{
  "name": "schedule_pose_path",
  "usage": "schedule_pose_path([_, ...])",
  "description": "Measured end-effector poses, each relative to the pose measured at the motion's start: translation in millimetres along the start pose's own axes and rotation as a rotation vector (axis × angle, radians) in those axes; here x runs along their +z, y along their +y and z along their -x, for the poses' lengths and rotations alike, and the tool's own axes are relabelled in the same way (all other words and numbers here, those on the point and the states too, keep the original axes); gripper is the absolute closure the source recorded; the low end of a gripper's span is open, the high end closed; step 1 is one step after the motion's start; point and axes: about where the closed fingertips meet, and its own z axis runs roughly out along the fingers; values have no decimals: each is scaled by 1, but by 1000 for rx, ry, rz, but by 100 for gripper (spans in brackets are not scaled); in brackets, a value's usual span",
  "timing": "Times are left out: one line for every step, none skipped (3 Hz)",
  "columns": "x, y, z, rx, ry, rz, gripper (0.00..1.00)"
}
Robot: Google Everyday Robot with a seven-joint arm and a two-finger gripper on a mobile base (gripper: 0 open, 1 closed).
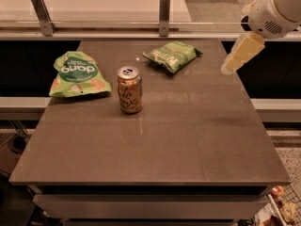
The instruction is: Pick green jalapeno chip bag
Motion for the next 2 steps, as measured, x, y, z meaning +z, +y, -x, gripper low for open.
schedule_pose_path([27, 13, 19, 32, -112, 88, 0])
schedule_pose_path([27, 13, 19, 32, -112, 88, 0])
